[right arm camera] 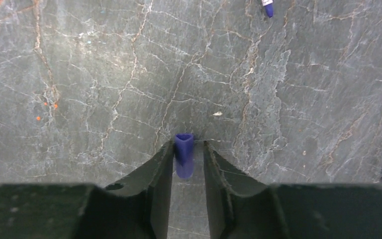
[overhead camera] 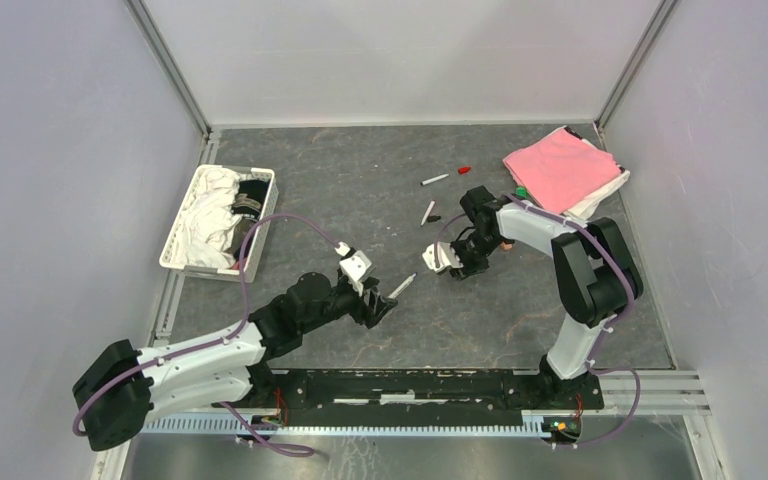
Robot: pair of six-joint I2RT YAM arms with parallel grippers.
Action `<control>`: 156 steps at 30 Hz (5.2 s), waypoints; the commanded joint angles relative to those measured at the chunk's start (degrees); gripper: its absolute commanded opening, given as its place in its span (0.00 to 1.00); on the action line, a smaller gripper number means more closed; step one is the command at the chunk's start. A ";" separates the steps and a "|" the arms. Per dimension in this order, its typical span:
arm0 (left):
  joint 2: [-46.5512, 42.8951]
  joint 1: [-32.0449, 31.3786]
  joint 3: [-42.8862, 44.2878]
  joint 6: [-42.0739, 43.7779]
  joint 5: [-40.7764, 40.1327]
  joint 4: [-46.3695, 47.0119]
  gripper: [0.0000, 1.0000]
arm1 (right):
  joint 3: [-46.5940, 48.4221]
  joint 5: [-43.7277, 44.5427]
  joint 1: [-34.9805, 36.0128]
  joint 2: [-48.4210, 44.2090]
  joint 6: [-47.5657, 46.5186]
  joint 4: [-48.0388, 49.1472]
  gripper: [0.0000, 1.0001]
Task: Insert the pens into the pen caps
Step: Move the pen cap to the center of the board, then pick up the pen from the center of the board.
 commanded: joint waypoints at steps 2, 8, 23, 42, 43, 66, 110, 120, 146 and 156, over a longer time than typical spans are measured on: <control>-0.70 -0.27 -0.33 1.00 -1.19 2.19 0.71 | 0.13 3.07 1.02 -0.12 1.13 0.44 0.41; -1.12 -0.28 -0.76 1.26 -1.21 2.09 0.71 | 0.86 4.53 0.97 -0.24 1.21 -1.22 0.44; -0.86 -0.23 -1.23 2.29 -1.19 1.60 0.71 | 0.88 5.53 1.02 2.25 1.93 -2.47 0.33; 10.12 -0.28 -2.00 3.02 -0.27 9.42 0.92 | -2.31 -0.44 0.37 -3.66 8.30 2.77 0.00; 11.69 -0.20 -1.18 3.18 0.08 9.20 0.91 | -2.48 -2.01 0.21 -4.85 9.40 2.95 0.00; 36.56 1.19 18.34 7.42 -8.09 -9.04 0.44 | -5.66 -9.27 -0.19 -9.98 12.64 4.09 0.00; 35.91 1.20 18.25 -5.19 14.01 -5.30 0.02 | -28.56 -0.64 6.98 -23.93 3.91 36.13 0.00; 37.77 1.57 17.66 -7.20 14.81 -2.86 0.02 | -28.96 1.82 10.39 -22.48 5.90 38.16 0.00; 37.93 2.80 16.37 -8.19 14.30 -1.45 0.02 | -28.24 4.44 14.09 -20.54 7.12 37.93 0.00; 38.24 2.80 16.43 -8.10 14.63 -1.47 0.02 | -27.42 5.84 14.75 -19.41 9.60 38.95 0.00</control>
